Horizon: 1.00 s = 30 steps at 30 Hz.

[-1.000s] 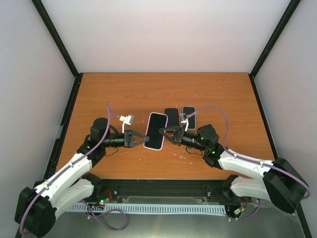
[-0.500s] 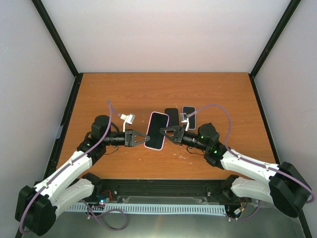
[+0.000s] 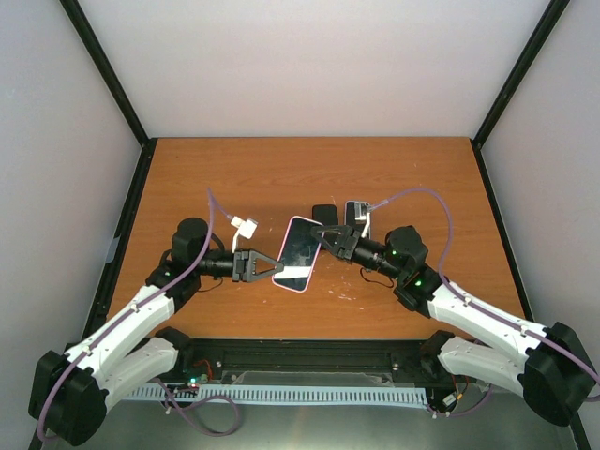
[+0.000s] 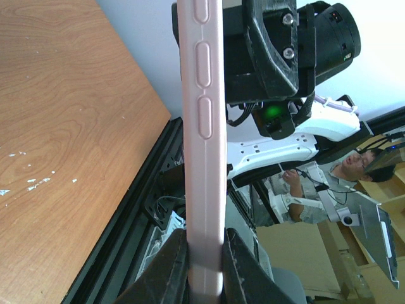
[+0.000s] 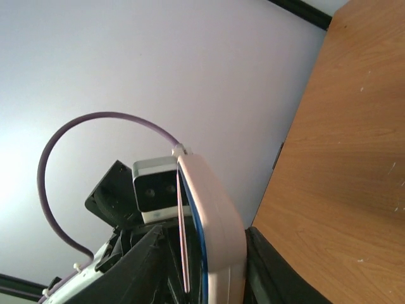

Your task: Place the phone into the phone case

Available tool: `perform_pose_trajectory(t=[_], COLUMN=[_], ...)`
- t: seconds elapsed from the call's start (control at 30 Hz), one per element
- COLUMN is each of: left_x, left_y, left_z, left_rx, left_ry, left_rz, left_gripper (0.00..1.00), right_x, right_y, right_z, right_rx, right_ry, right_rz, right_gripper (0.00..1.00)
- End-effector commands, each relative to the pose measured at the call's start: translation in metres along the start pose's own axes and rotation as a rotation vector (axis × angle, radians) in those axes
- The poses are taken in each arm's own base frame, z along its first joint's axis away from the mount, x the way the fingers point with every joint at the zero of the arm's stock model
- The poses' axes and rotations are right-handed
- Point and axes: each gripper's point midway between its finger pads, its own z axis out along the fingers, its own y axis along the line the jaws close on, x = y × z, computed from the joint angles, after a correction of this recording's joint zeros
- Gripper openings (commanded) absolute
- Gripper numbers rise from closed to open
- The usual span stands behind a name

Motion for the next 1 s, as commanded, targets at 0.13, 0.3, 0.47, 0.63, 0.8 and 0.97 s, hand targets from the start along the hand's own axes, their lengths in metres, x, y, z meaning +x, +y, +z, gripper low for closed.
perform_pose_trajectory(t=[0.13,0.3,0.47,0.63,0.8,0.97], left_x=[0.0,-0.008,-0.016,-0.021,-0.026,-0.034], left_y=[-0.002,0.008,0.021,0.027,0.041,0.07], left_z=[-0.001,-0.001,-0.002,-0.004,-0.006,-0.011], left_rx=[0.0,-0.077,-0.16,-0.195,-0.256,-0.366], left_ry=[0.013,-0.02,-0.043,-0.079,-0.118,-0.169], left_rz=[0.035,0.02,-0.011,-0.03,-0.063,-0.12], left_gripper=[0.0,0.0,0.0,0.0,0.0,0.0], right_x=[-0.028,-0.026,-0.025,-0.019,-0.016,-0.008], right_y=[0.029,0.012,-0.002,-0.015,-0.027,-0.034], right_z=[-0.008,-0.011,-0.012,-0.017,-0.031,-0.045], right_rx=[-0.056,0.038,0.124,0.175,0.237,0.291], right_ry=[-0.09,-0.092,-0.076,-0.068,-0.083,-0.071], right_rz=[-0.067,-0.07,-0.069,-0.056,-0.061,-0.078], right_gripper=[0.09,0.03,0.05,0.36,0.69,0.98])
